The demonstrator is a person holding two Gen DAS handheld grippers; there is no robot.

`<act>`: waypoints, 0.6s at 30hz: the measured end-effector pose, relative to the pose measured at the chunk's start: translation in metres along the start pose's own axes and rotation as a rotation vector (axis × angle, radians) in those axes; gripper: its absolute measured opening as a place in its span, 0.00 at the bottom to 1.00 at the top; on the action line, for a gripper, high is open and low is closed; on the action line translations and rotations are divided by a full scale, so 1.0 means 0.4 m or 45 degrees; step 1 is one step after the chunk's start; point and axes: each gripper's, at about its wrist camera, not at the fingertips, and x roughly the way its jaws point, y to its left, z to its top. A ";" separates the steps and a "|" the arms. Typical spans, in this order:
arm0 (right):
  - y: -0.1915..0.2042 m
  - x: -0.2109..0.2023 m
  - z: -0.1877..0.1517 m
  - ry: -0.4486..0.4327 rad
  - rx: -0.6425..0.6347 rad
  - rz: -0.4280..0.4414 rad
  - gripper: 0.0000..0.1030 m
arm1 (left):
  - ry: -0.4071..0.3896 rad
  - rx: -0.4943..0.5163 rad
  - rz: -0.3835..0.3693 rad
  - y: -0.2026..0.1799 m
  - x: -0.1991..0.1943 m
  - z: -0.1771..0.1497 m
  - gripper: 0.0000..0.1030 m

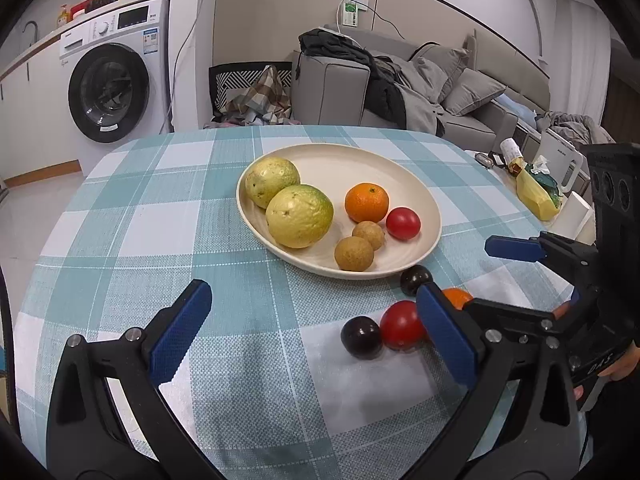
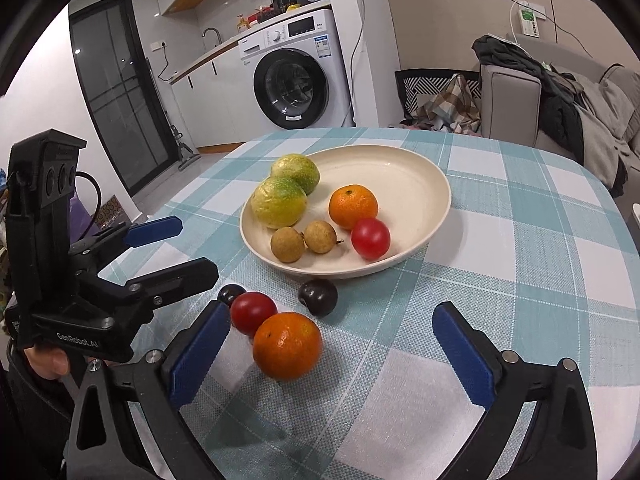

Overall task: Organize fruits
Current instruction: 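Withdraw both tools from the plate toward the remaining fruits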

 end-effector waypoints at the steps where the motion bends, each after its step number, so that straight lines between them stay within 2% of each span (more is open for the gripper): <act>1: 0.003 0.000 -0.002 0.005 -0.006 0.006 1.00 | -0.001 0.000 -0.001 0.001 0.000 0.000 0.99; 18: 0.026 0.034 -0.025 0.147 -0.124 -0.029 0.99 | 0.065 0.028 -0.022 -0.017 0.023 -0.009 0.99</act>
